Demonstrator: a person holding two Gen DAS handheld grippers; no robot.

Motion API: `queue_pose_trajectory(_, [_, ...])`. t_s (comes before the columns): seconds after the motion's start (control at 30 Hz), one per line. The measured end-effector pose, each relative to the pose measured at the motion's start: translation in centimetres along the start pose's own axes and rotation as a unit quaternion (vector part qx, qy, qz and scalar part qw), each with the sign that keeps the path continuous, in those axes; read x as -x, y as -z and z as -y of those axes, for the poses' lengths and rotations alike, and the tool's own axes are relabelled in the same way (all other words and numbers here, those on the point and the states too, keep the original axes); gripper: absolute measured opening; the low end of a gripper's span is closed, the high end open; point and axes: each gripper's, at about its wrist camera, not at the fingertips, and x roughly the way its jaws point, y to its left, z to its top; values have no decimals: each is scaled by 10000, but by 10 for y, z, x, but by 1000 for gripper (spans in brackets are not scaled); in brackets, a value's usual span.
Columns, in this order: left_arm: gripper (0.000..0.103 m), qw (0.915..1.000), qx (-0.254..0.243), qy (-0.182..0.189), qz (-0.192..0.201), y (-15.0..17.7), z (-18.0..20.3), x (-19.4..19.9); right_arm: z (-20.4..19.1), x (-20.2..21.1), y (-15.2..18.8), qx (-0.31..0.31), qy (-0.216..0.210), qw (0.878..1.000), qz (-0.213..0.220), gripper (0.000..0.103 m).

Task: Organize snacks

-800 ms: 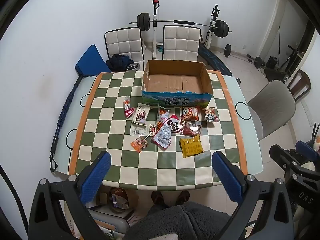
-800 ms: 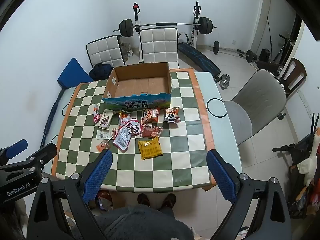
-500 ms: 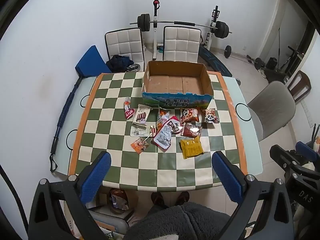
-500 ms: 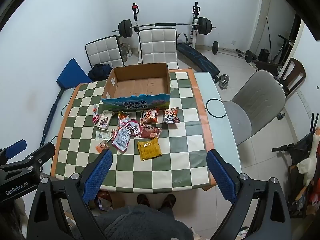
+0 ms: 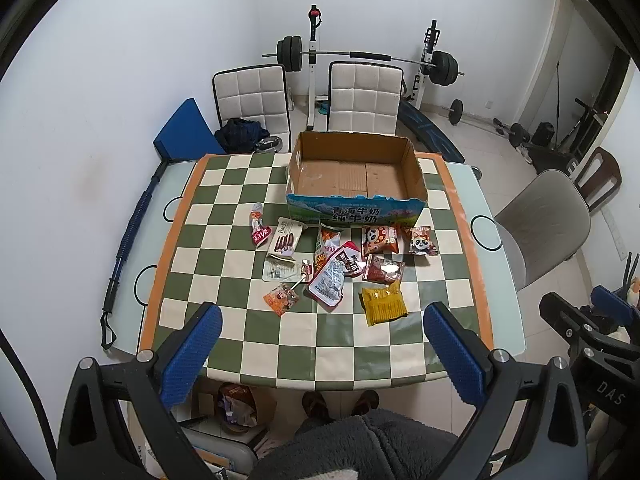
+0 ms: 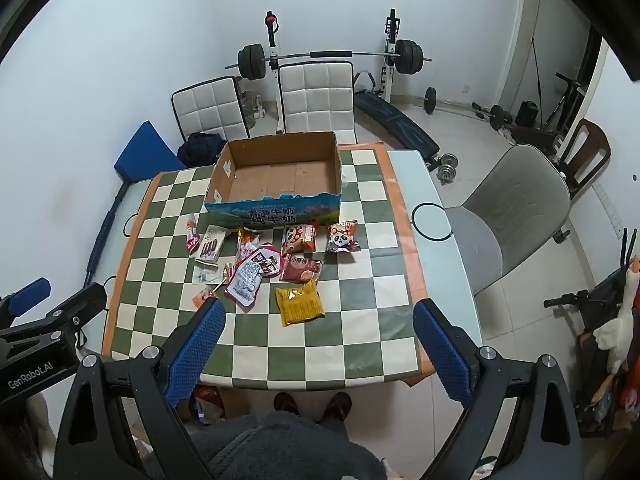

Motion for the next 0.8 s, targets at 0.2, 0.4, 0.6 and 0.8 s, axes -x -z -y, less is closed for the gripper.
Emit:
queue_pose_trajectory(0.2, [103, 9999, 11, 10, 109, 1, -3, 8, -1, -3, 0, 5, 13, 10000, 27, 97])
queue_pose_trajectory(0.4, [103, 9999, 17, 23, 142, 2, 0, 9, -3, 4, -2, -9, 23, 10000, 85, 97])
queue_pose_trajectory(0.6, [103, 9999, 21, 17, 164, 2, 0, 9, -3, 3, 0, -4, 17, 10000, 96, 97])
queue_pose_trajectory(0.8, [103, 9999, 14, 33, 163, 2, -1, 9, -3, 7, -4, -3, -20, 9999, 120, 97])
